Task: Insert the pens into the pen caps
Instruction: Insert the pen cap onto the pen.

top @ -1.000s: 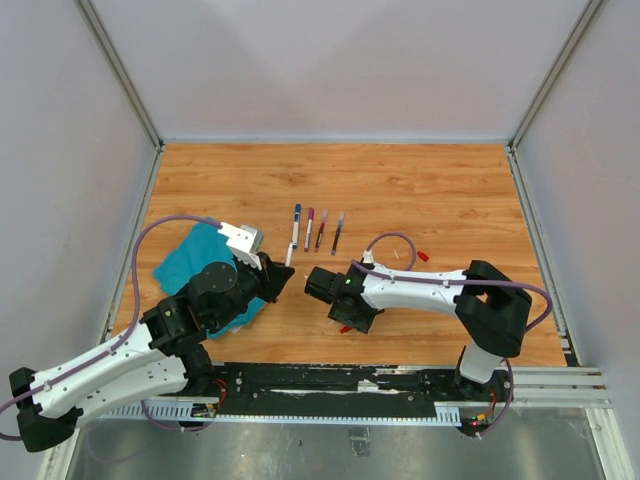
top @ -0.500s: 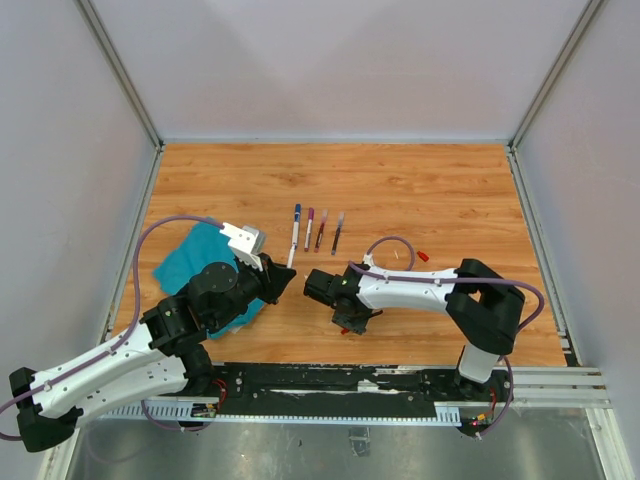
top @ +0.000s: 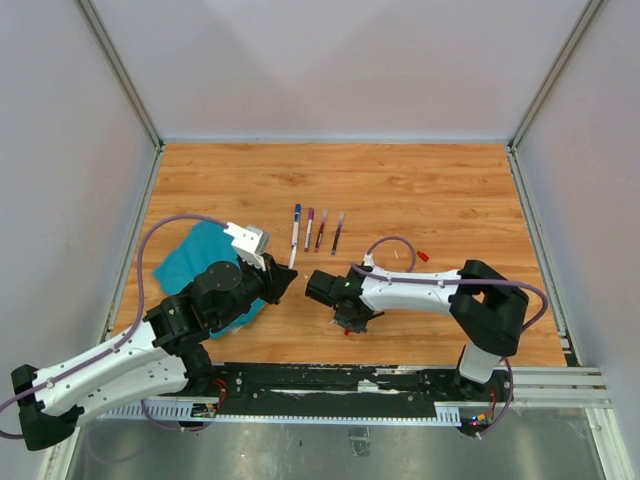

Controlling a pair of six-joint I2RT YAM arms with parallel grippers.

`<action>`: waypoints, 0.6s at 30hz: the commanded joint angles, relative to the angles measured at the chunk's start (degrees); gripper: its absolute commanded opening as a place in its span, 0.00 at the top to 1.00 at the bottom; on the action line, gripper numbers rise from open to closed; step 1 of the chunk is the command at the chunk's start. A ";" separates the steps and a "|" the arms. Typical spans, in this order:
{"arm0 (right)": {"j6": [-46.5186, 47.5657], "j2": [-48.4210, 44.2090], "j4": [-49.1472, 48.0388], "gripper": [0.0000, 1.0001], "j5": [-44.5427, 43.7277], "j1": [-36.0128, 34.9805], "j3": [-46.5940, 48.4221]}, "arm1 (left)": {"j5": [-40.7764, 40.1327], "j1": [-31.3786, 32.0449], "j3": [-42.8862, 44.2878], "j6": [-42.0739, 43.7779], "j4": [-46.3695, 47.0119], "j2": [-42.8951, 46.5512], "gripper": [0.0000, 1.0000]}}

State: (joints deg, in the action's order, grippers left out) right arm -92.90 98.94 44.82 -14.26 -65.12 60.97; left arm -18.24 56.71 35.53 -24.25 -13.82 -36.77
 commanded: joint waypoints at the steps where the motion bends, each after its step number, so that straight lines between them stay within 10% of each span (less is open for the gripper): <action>1: 2.73 -5.91 0.88 0.99 -7.46 -0.09 -2.12 | 0.79 -0.29 0.13 0.84 1.55 -1.84 1.00; 9: 19.91 -20.89 -13.89 0.92 -16.41 3.29 -9.99 | -0.15 -0.28 -0.79 -0.12 5.11 -4.67 1.00; 18: 35.76 -29.80 -26.16 0.99 0.99 18.77 -18.66 | -0.41 -0.32 0.91 -0.69 8.35 -9.78 1.00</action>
State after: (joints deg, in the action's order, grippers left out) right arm -67.79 72.51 24.34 -19.11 -50.09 44.21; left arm -18.13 56.71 35.03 -24.49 -9.47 -45.43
